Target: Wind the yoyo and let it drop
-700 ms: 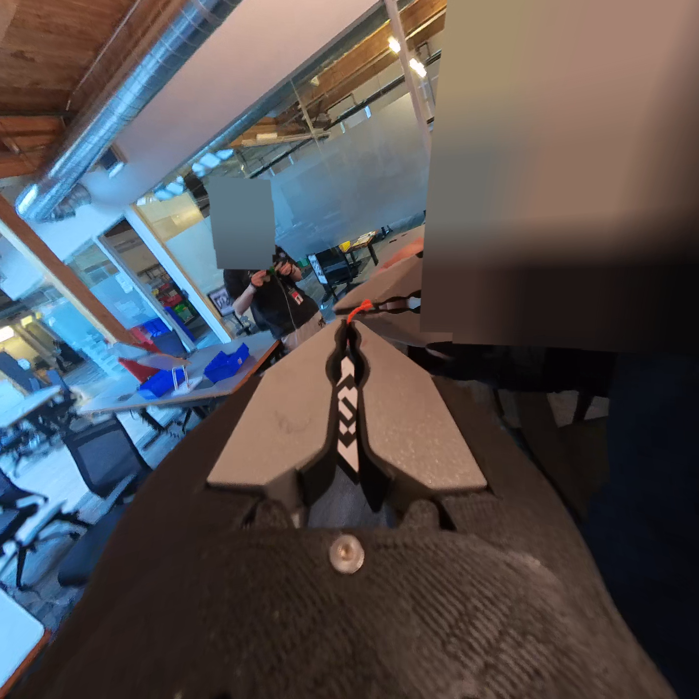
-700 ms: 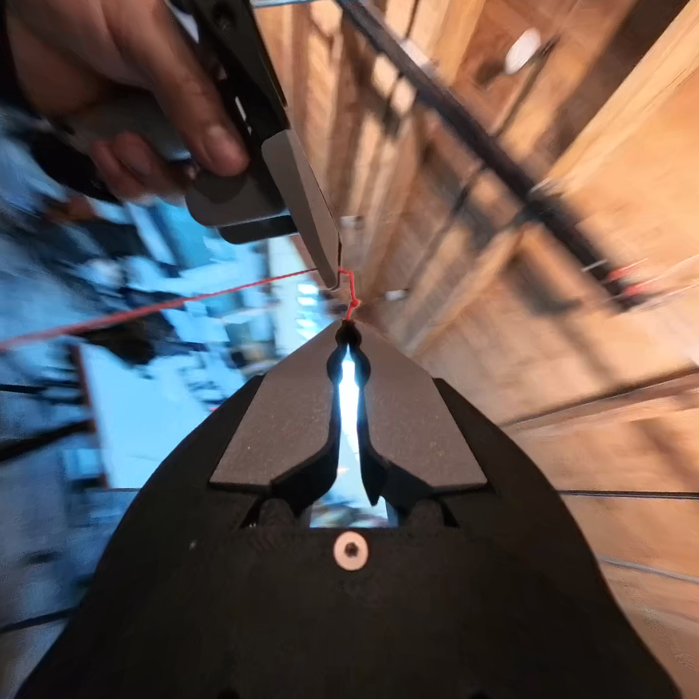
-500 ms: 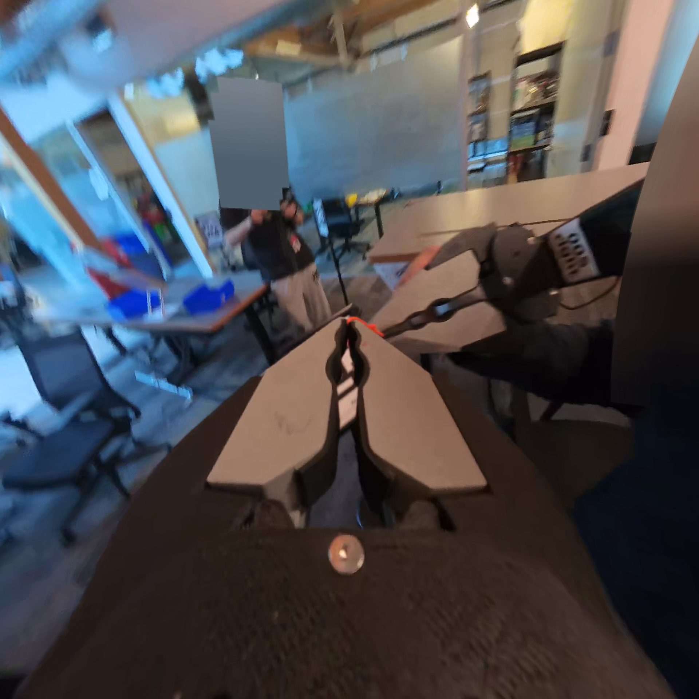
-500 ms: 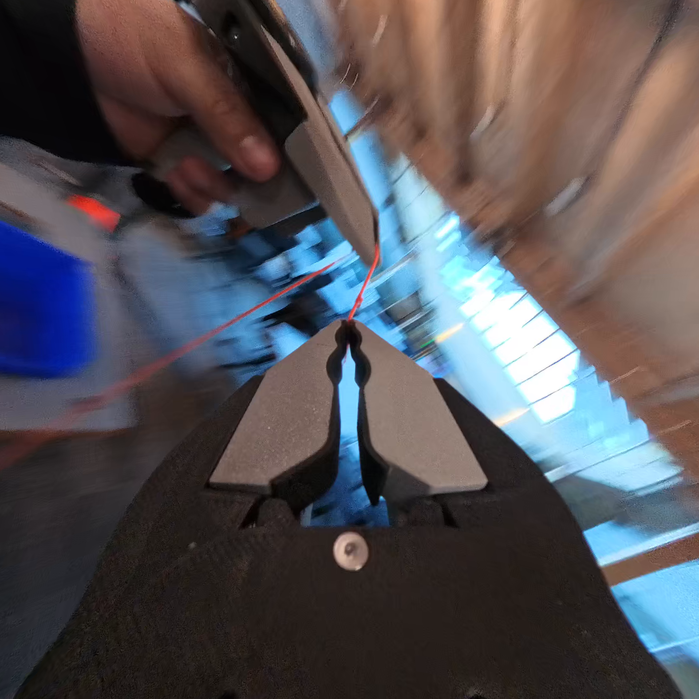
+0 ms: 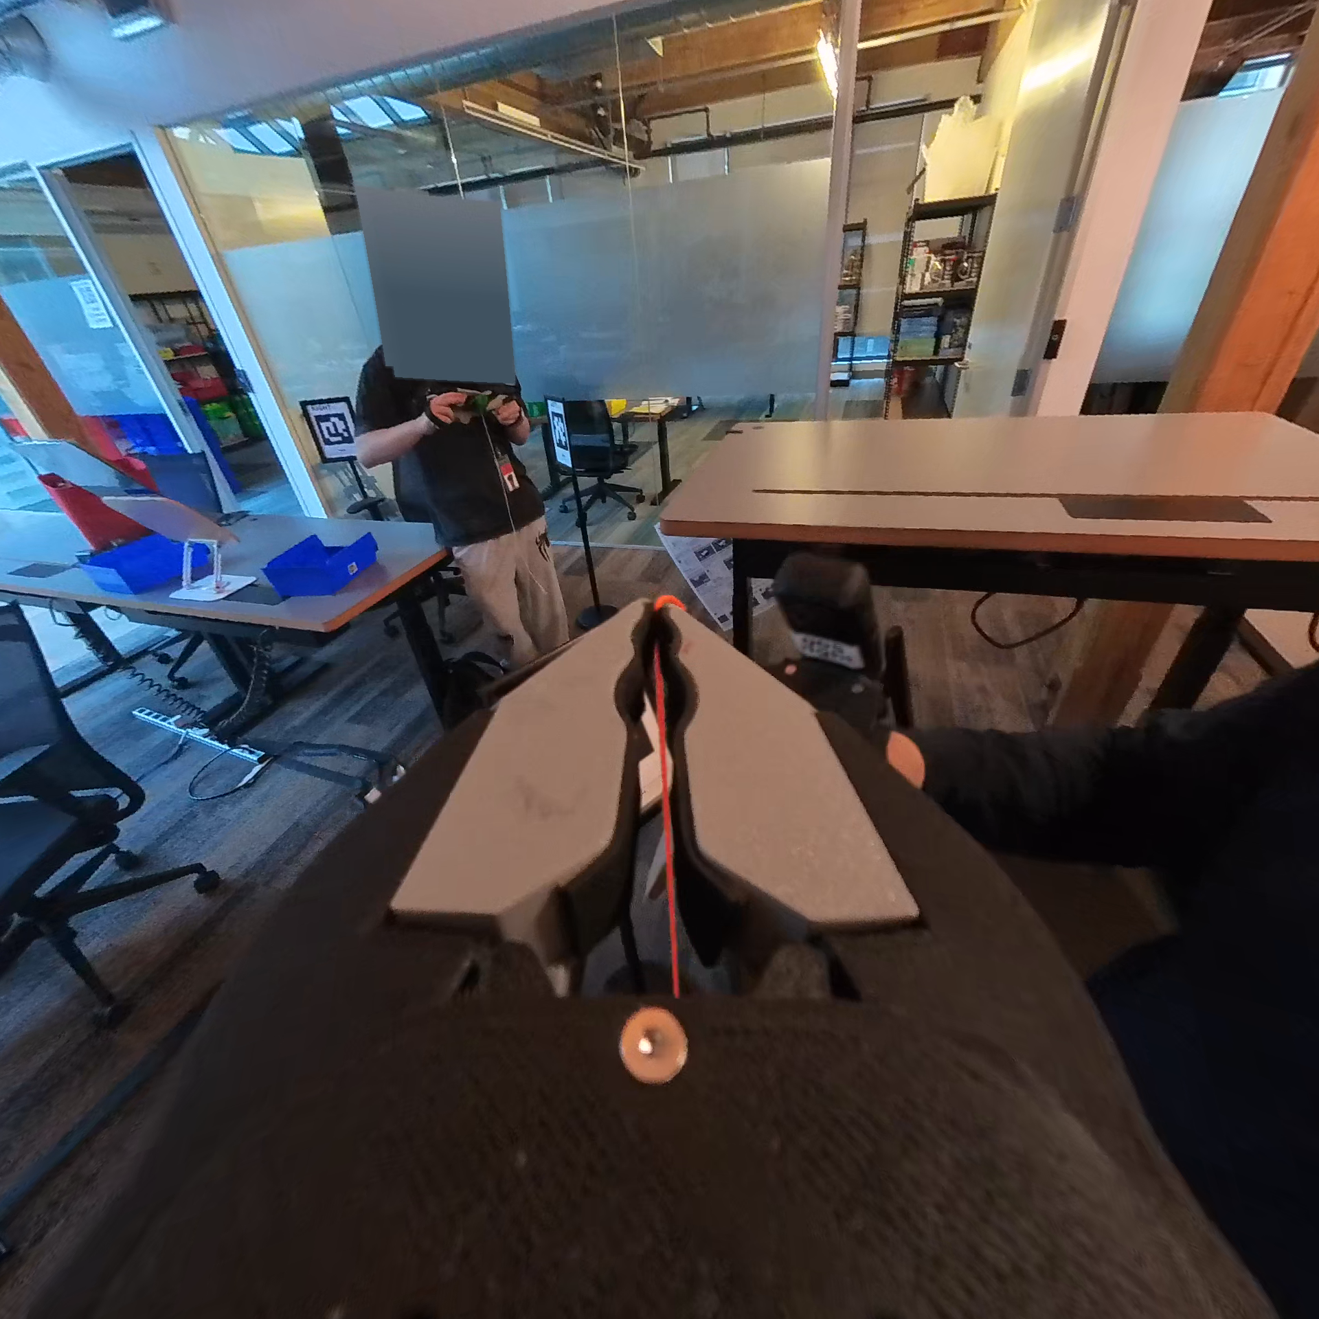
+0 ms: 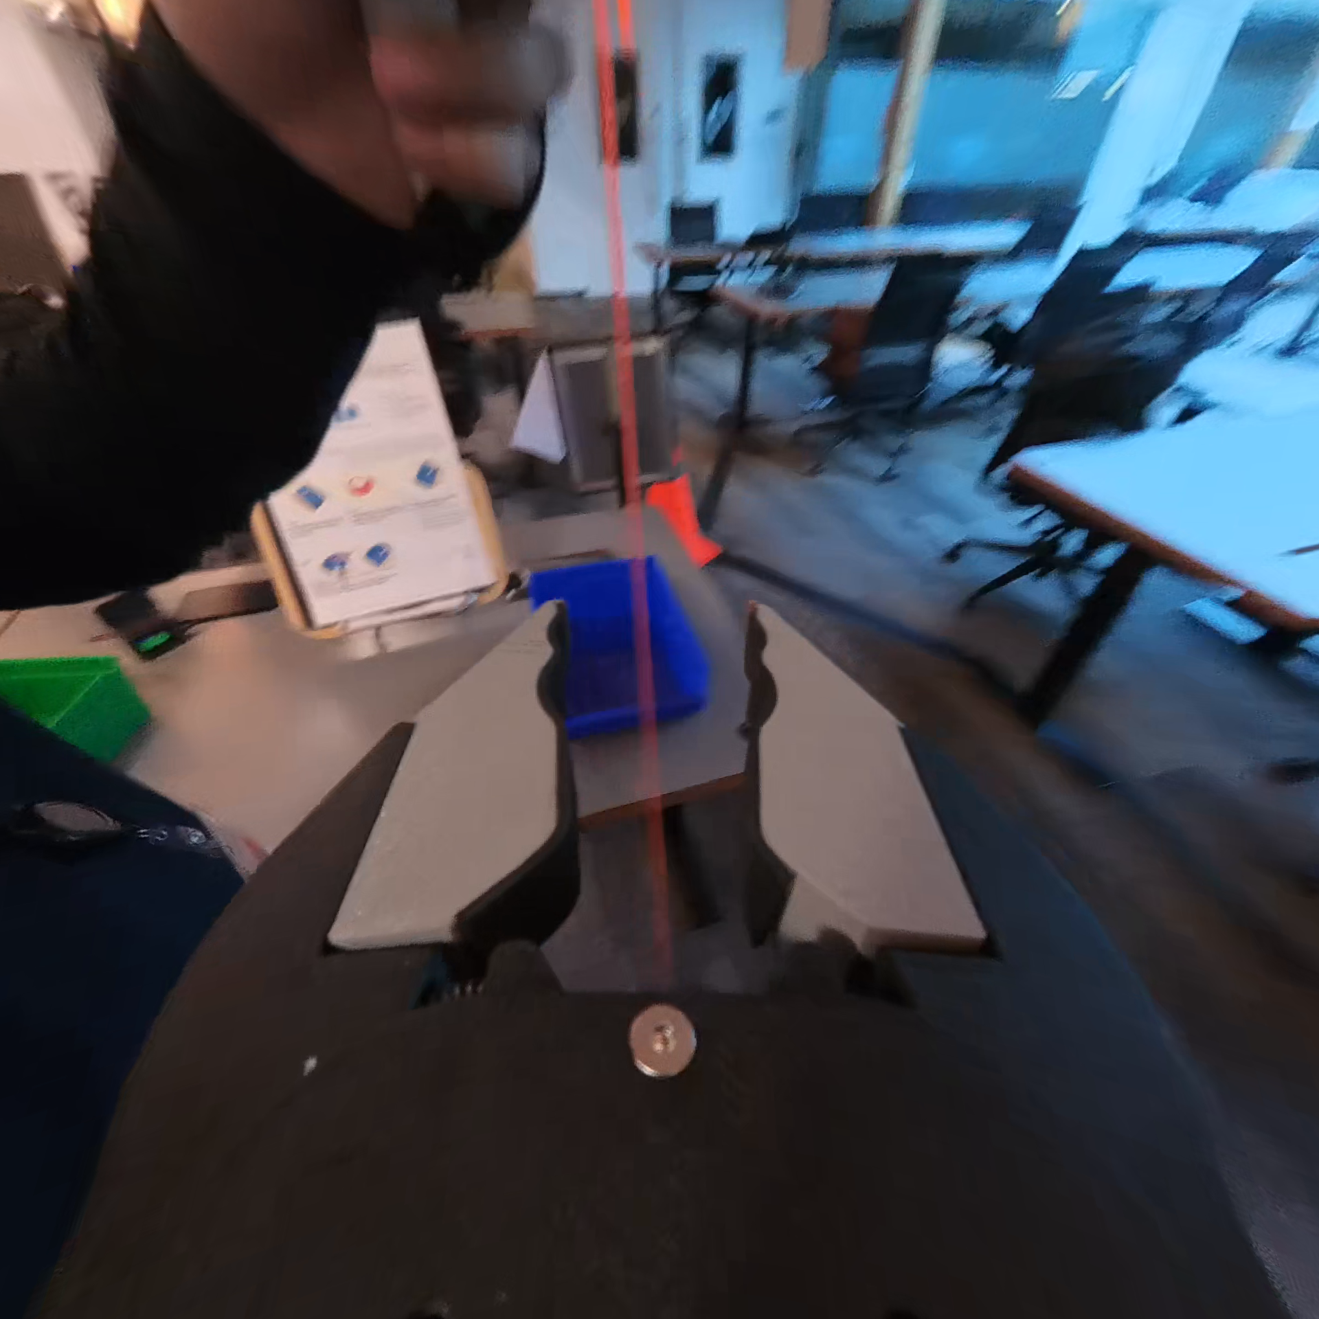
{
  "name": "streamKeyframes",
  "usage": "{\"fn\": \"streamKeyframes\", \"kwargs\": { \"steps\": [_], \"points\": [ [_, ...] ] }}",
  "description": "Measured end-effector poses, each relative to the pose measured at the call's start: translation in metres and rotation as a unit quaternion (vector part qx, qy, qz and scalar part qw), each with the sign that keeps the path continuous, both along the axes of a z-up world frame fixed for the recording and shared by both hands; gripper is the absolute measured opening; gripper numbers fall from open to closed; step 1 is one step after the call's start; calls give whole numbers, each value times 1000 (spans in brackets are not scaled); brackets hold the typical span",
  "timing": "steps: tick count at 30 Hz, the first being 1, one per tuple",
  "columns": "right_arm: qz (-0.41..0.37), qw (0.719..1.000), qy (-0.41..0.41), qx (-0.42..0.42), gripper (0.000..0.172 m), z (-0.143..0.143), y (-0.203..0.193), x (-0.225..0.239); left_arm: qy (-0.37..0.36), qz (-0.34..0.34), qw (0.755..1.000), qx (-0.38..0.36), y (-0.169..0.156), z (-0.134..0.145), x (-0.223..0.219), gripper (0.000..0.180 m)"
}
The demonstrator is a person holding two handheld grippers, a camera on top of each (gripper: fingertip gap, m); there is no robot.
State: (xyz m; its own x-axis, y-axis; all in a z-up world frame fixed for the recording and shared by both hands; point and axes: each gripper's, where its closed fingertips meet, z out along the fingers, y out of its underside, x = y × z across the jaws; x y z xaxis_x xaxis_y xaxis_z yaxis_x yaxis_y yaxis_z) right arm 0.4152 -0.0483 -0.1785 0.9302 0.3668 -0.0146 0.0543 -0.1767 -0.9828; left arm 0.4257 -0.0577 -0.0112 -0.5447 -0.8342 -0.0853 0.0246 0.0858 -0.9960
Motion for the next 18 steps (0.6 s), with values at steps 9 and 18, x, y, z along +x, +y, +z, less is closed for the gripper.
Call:
{"fn": "streamKeyframes", "kwargs": {
  "steps": [9, 18],
  "points": [
    [45, 997, 19, -52, 0, -20, 35, -17, 2, -24, 999, -40, 4, 0, -5, 0],
    [108, 992, 50, -37, 0, 23, 38, -44, -8, 28, 999, -25, 53, -29, -16, 7]
  ]
}}
